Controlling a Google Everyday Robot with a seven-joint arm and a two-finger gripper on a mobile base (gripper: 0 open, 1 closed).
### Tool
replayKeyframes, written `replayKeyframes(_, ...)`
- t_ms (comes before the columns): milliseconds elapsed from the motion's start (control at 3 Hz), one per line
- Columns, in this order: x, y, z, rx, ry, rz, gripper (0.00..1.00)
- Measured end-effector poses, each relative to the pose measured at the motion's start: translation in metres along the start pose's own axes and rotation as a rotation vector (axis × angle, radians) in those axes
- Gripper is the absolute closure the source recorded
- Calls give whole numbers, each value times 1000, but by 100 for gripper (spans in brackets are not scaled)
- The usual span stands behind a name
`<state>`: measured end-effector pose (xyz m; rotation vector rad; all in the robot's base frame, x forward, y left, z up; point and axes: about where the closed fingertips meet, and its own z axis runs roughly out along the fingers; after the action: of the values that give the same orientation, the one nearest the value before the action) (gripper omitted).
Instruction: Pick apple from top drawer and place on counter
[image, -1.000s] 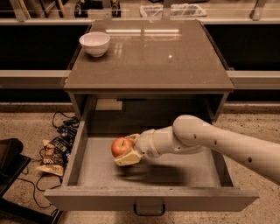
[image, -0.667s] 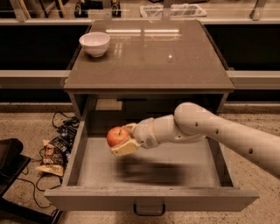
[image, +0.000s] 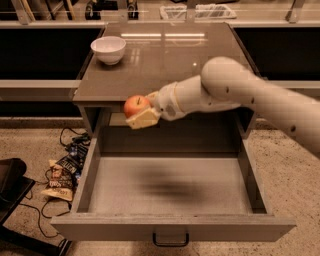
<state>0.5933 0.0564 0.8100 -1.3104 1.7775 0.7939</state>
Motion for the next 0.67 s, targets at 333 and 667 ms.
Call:
replayKeyframes(333, -47, -45, -23, 124, 86, -7, 100)
replayKeyframes(667, -68, -89, -43, 241, 163, 43, 100)
